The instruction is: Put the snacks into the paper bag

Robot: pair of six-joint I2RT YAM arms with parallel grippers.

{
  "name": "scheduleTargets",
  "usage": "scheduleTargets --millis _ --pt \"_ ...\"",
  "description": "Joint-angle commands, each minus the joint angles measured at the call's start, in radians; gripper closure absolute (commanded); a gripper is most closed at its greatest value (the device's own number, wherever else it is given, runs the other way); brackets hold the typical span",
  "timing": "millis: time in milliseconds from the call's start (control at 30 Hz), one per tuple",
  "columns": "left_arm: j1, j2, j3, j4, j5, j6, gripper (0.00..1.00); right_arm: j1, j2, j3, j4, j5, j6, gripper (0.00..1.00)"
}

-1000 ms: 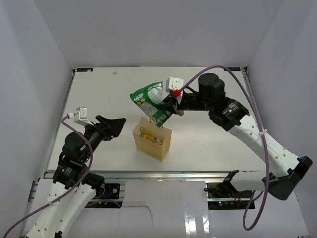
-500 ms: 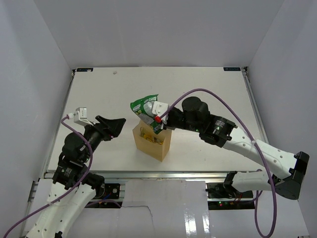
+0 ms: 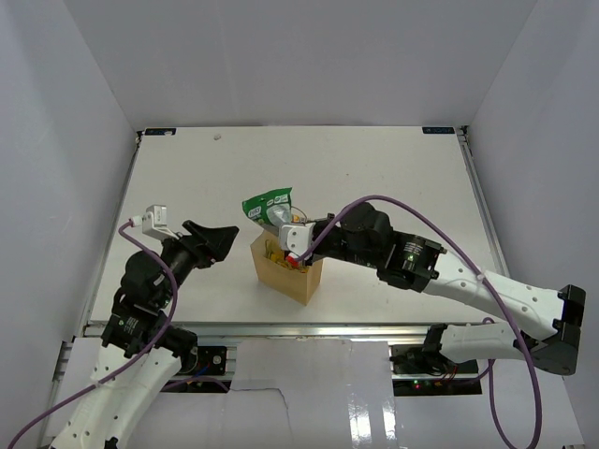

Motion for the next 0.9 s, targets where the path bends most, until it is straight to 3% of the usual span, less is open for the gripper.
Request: scheduleTargets --millis 0,867 --pt "-0.001 -0.015 -0.006 -0.006 -0.012 -0.004 0.12 0.025 -0.04 -0.004 0.065 0.036 -0.066 0.92" --pt "-0.001 -0.072 -0.013 -0.039 -0.012 -0.015 0.12 0.037 -0.074 -0.085 -0.055 -0.018 -0.234 0.92"
